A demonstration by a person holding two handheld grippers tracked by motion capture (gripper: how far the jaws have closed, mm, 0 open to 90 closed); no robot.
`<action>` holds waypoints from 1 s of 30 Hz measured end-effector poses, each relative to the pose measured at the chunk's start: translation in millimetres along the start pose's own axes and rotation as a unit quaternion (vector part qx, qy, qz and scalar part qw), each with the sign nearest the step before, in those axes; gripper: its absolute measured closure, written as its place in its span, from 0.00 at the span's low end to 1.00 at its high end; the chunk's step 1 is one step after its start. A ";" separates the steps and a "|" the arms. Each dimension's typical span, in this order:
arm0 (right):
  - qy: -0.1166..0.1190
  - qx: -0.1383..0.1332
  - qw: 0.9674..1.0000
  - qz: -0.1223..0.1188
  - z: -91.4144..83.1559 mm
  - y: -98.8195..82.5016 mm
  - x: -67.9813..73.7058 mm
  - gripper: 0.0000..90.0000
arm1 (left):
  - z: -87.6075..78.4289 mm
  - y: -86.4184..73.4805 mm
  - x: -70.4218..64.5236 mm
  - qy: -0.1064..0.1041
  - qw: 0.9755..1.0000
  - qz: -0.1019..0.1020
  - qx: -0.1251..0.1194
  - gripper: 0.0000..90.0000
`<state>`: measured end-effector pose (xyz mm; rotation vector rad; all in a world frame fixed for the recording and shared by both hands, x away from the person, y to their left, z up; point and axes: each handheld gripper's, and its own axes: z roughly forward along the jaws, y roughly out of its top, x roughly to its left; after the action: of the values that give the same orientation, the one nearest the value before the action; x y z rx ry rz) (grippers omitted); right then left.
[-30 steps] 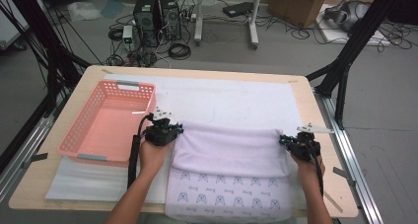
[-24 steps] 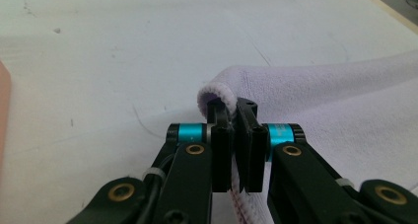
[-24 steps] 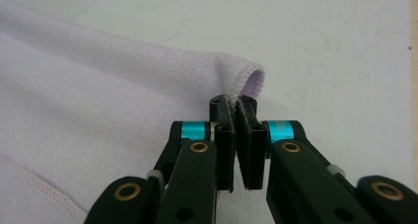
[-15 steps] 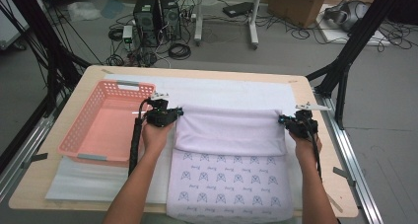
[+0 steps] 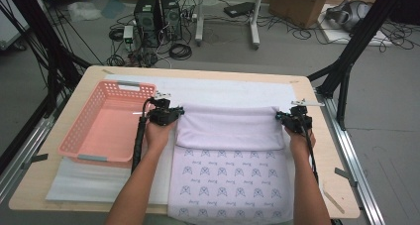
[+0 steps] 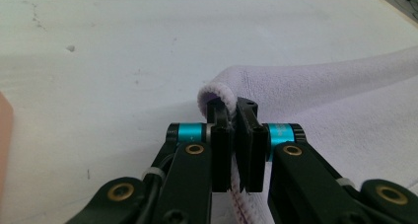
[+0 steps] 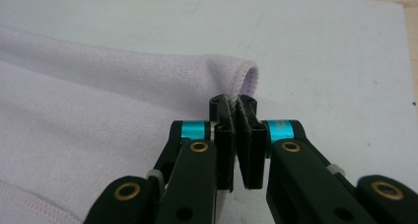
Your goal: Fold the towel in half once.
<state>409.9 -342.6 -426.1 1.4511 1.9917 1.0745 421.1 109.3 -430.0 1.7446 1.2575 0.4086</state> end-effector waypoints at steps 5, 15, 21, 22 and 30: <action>-0.009 0.005 1.000 0.006 3.8 -2.1 0.9 0.91 | -1.6 -0.3 0.4 0.004 1.000 -0.003 0.001 0.68; 0.016 0.011 1.000 0.007 -7.0 0.3 1.6 0.83 | -8.9 -2.1 -10.8 -0.052 0.998 0.013 0.015 0.58; 0.040 0.025 0.999 0.000 -12.9 -0.1 5.9 0.74 | -15.6 -9.7 -19.4 -0.068 0.997 0.025 0.018 0.54; 0.046 0.026 0.999 0.001 -13.7 -0.8 7.5 0.72 | -17.0 -11.7 -20.8 -0.069 0.997 0.031 0.021 0.53; 0.063 0.054 0.996 -0.014 -23.6 -11.4 18.4 0.70 | -27.6 -20.5 -31.7 -0.065 0.995 0.068 0.045 0.57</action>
<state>379.5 -334.7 -419.6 1.4369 2.1819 1.0853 376.5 96.0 -424.9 1.9079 1.0839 0.3156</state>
